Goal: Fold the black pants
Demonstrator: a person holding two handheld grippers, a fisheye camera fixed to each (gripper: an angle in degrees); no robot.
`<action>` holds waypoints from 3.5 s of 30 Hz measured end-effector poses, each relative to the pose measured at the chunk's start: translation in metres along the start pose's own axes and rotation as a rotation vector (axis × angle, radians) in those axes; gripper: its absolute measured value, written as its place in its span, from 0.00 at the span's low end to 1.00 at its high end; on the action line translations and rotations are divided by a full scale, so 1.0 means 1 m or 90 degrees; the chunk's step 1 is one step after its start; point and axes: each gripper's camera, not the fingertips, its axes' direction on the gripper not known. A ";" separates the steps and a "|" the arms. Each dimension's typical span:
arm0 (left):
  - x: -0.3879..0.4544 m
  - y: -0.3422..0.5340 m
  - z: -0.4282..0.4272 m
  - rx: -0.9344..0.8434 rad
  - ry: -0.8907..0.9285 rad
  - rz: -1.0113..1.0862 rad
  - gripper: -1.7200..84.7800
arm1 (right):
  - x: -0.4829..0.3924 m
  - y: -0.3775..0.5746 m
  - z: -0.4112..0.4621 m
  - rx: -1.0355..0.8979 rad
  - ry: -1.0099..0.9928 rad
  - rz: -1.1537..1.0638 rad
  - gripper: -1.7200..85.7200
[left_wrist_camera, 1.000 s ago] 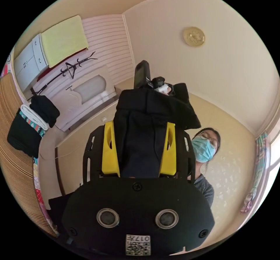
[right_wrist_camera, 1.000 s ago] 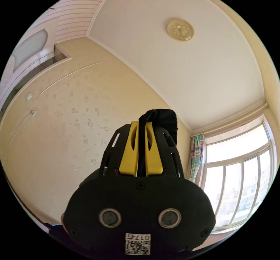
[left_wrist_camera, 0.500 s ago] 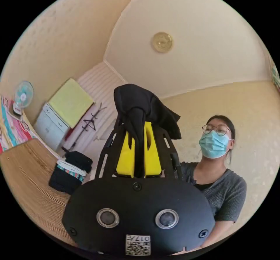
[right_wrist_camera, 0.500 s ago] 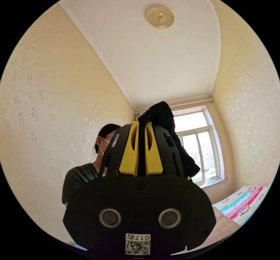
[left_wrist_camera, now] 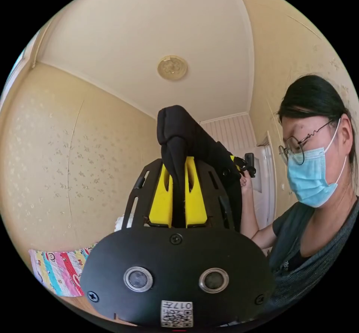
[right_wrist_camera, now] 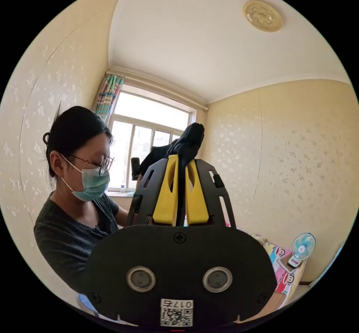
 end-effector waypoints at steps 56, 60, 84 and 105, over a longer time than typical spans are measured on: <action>-0.313 0.830 0.114 -1.047 -0.413 -0.908 0.06 | 0.542 0.723 0.058 -0.926 0.210 0.859 0.09; -0.309 0.827 0.078 -1.040 -0.400 -1.009 0.07 | 0.567 0.737 -0.010 -0.977 0.279 0.904 0.16; -0.343 0.694 0.252 -0.945 0.052 -0.805 0.19 | 0.639 0.560 -0.092 -0.682 -0.382 0.772 0.05; -0.397 0.682 0.083 -0.750 -0.063 -1.035 0.03 | 1.059 0.758 -0.058 -0.446 -0.070 1.074 0.23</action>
